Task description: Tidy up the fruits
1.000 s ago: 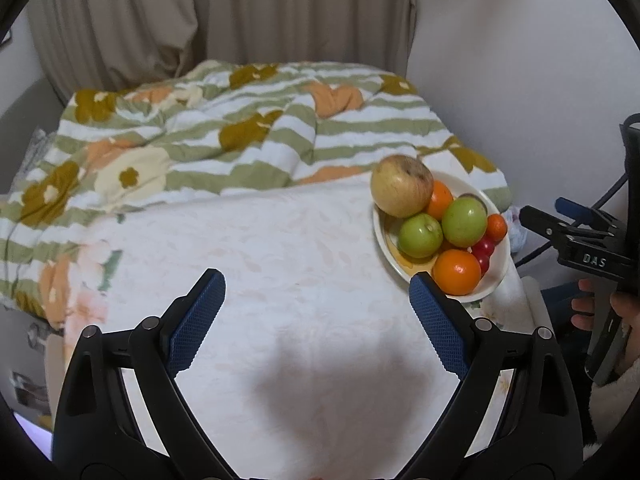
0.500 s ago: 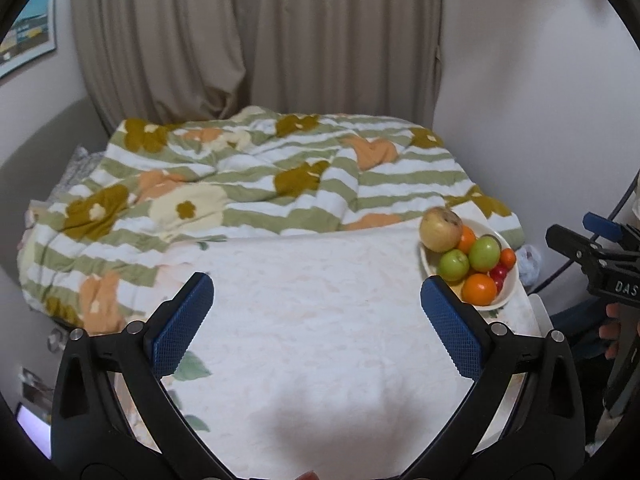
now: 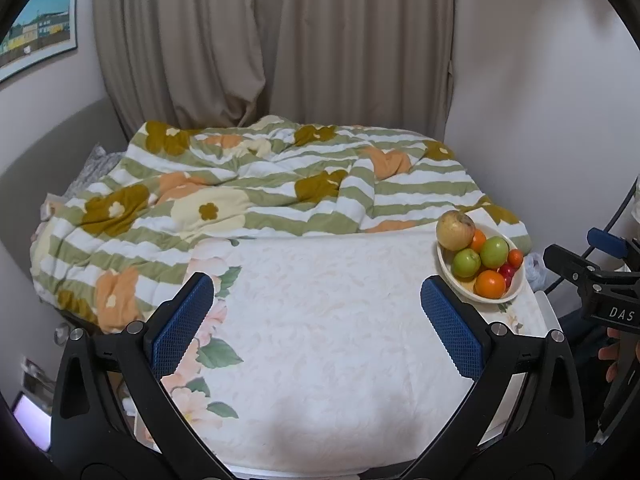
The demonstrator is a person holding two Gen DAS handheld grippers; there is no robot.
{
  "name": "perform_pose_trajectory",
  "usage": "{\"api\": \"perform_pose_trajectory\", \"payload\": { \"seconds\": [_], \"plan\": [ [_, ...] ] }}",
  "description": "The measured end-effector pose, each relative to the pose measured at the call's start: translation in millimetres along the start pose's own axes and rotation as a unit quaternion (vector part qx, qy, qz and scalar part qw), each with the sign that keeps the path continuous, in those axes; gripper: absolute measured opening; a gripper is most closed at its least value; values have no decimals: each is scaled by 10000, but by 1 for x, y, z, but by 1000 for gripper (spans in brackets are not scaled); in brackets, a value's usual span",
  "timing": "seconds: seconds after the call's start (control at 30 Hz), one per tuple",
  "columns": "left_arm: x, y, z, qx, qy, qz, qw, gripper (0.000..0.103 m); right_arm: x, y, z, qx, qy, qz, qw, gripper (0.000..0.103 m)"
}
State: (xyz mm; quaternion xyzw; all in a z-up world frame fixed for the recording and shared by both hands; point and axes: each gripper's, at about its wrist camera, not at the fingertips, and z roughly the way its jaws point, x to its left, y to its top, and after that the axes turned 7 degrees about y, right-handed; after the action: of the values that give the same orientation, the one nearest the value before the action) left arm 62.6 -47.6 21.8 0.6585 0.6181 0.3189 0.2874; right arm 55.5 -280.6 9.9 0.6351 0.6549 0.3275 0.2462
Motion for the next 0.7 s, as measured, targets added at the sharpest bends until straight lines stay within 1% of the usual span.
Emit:
{"api": "perform_pose_trajectory", "payload": {
  "seconds": [0.27,0.7],
  "plan": [
    [1,-1,-9,-78,-13,76,9999,103,1,-1,-3,-30,-12,18,10000,102],
    [2,-1,-9,-88,-3,66,9999,103,0,2,-5,-21,-56,49,10000,102]
  ]
}}
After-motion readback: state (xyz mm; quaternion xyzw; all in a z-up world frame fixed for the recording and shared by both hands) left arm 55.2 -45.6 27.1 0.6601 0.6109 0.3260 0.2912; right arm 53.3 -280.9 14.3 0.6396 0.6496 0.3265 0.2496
